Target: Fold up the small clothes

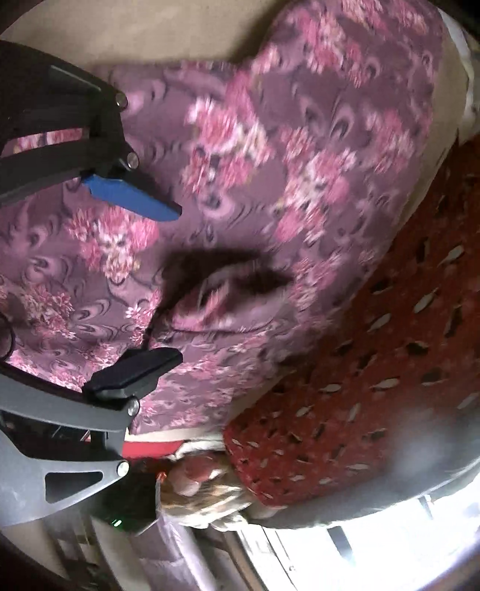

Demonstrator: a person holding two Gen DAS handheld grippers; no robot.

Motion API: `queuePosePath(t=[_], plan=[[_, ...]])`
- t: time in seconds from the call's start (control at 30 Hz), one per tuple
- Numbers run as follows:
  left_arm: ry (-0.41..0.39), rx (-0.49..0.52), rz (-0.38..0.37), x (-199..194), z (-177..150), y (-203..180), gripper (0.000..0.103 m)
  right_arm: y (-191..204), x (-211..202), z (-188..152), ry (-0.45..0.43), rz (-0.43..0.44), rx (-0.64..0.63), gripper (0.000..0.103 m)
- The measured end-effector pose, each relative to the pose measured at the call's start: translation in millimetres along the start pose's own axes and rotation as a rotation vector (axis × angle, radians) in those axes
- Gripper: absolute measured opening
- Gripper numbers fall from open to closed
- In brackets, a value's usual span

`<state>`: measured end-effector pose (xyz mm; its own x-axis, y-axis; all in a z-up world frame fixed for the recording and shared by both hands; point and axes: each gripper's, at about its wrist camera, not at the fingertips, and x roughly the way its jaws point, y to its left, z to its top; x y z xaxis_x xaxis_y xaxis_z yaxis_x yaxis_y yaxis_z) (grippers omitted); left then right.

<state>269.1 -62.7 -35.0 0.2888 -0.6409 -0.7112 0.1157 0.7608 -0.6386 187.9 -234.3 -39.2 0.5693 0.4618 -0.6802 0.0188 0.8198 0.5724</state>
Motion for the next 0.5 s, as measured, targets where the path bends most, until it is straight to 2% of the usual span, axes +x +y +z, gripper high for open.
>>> queuePosePath(t=[0.13,0.23,0.3,0.33,0.4,0.47,0.5], plan=[[0.014,-0.005,0.040,26.7,0.6,-12.0,0.074,-29.8,-42.7,-14.5,-0.050,-0.047,0.039,0.037],[-0.042,-0.009,0.069,32.8,0.7,-21.6,0.074,-55.9,-69.2,-24.5,-0.084,-0.065,0.107,0.038],[-0.092,-0.015,0.054,33.5,0.3,-26.6,0.033,-70.4,-85.4,-25.8,-0.111,-0.074,0.150,0.038],[-0.093,-0.009,0.052,36.0,1.6,-29.0,0.005,-78.7,-95.6,-27.5,-0.126,-0.084,0.166,0.038],[-0.121,-0.019,0.086,33.8,4.0,-29.1,0.005,-93.2,-115.7,-28.8,-0.163,-0.108,0.191,0.038],[-0.199,-0.040,0.070,15.8,7.5,-27.2,0.005,-108.4,-137.1,-26.2,-0.214,-0.138,0.216,0.038],[-0.241,-0.048,0.090,5.4,10.2,-25.4,0.005,-114.6,-145.7,-24.8,-0.238,-0.148,0.227,0.039]])
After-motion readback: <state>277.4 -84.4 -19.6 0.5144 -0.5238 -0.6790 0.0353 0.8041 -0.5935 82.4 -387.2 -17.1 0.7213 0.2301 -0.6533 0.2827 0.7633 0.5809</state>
